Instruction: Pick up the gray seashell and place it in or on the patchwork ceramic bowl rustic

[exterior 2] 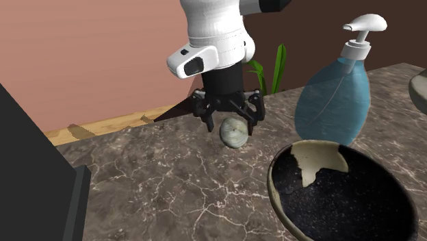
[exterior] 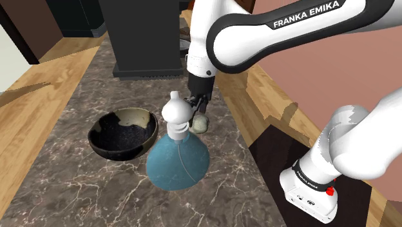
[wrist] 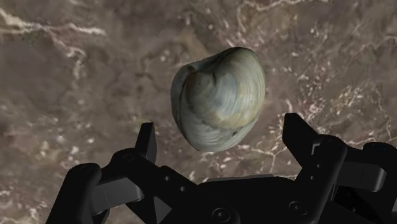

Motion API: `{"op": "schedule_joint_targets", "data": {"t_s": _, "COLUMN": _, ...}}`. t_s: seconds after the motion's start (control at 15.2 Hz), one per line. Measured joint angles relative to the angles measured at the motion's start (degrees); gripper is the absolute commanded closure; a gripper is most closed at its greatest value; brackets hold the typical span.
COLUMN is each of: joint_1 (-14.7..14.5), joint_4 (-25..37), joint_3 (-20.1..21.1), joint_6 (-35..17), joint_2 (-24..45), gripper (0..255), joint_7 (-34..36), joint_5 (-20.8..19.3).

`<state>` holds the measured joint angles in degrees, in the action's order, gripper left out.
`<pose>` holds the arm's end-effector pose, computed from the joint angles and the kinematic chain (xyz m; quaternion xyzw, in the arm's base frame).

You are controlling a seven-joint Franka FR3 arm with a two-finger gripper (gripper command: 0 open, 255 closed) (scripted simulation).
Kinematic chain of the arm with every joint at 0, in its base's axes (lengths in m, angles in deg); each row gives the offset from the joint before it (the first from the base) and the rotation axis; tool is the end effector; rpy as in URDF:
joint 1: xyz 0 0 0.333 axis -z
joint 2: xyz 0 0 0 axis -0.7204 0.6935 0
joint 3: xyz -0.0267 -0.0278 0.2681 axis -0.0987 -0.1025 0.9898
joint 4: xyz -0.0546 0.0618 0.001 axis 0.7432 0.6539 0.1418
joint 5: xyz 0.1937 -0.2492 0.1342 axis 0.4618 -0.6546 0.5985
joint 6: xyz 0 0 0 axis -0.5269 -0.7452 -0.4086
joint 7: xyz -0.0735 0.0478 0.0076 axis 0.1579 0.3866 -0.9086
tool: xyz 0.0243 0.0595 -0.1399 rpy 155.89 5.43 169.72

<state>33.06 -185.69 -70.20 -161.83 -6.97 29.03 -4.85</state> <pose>0.3683 0.2245 0.3734 -0.9865 -0.1394 0.0270 0.0813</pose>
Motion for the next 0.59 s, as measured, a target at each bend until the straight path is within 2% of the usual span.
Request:
{"op": "schedule_joint_targets", "data": {"t_s": 0.26, "joint_1": -0.27, "joint_4": -1.66, "joint_3": 0.51, "joint_6": -2.79, "joint_2": 1.03, "gripper": 0, "joint_7": 0.06, "joint_5": 0.30}}
{"op": "schedule_joint_targets", "data": {"t_s": 0.59, "joint_1": -0.28, "joint_4": -1.90, "joint_3": 0.53, "joint_6": -3.16, "joint_2": 1.14, "gripper": 0, "joint_7": 0.00, "joint_5": 0.33}}
